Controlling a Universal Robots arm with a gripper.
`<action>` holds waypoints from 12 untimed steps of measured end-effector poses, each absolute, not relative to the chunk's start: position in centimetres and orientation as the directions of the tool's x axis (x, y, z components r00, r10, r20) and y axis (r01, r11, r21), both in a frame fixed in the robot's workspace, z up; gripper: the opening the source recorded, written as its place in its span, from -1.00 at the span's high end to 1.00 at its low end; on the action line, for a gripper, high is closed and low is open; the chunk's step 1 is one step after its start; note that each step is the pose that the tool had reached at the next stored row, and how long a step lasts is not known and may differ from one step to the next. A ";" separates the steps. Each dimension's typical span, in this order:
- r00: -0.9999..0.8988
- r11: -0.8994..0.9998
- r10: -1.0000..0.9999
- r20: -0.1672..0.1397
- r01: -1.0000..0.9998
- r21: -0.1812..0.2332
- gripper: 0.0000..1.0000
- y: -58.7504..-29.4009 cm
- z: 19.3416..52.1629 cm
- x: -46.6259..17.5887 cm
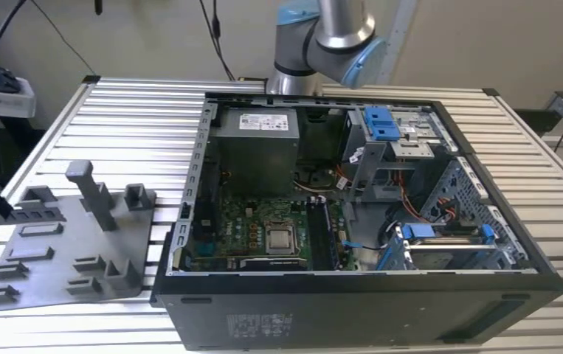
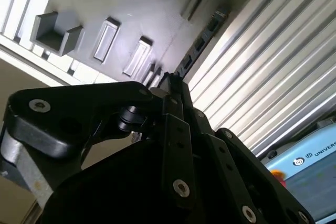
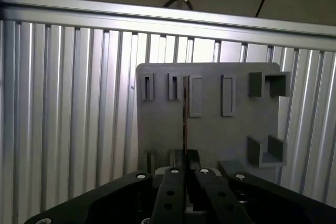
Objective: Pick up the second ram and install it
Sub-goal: 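Pick up the second ram and move it above second insertion slot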
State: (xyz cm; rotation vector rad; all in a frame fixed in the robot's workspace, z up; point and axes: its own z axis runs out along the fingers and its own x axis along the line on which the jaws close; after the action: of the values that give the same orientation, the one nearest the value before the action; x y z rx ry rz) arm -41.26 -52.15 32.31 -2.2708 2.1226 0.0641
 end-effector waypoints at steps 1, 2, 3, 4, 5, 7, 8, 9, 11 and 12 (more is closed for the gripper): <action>0.067 -0.067 -0.996 -0.052 -0.998 0.004 0.73 -52.2 32.7 -41.3; 0.067 -0.067 -0.996 -0.052 -0.998 0.005 0.73 -52.2 33.1 -41.3; 0.067 -0.067 -0.996 -0.052 -0.998 0.004 0.73 -52.2 33.6 -41.3; 0.067 -0.067 -0.996 -0.052 -0.998 0.004 0.73 -52.2 34.0 -41.3; 0.067 -0.067 -0.996 -0.052 -0.998 0.004 0.73 -52.2 34.5 -41.3; 0.067 -0.067 -0.996 -0.052 -0.998 0.004 0.73 -52.2 35.4 -41.3; 0.067 -0.067 -0.996 -0.052 -0.998 0.004 0.73 -52.2 35.8 -41.3; 0.067 -0.067 -0.996 -0.052 -0.998 0.004 0.73 -52.2 36.3 -41.3; 0.067 -0.067 -0.996 -0.052 -0.998 0.005 0.73 -52.2 37.2 -41.3; 0.067 -0.067 -0.996 -0.052 -0.998 0.004 0.73 -52.2 37.6 -41.3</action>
State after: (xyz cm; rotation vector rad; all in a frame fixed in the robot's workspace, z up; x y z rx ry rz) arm -41.26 -52.15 37.64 -2.2705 2.1228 0.0641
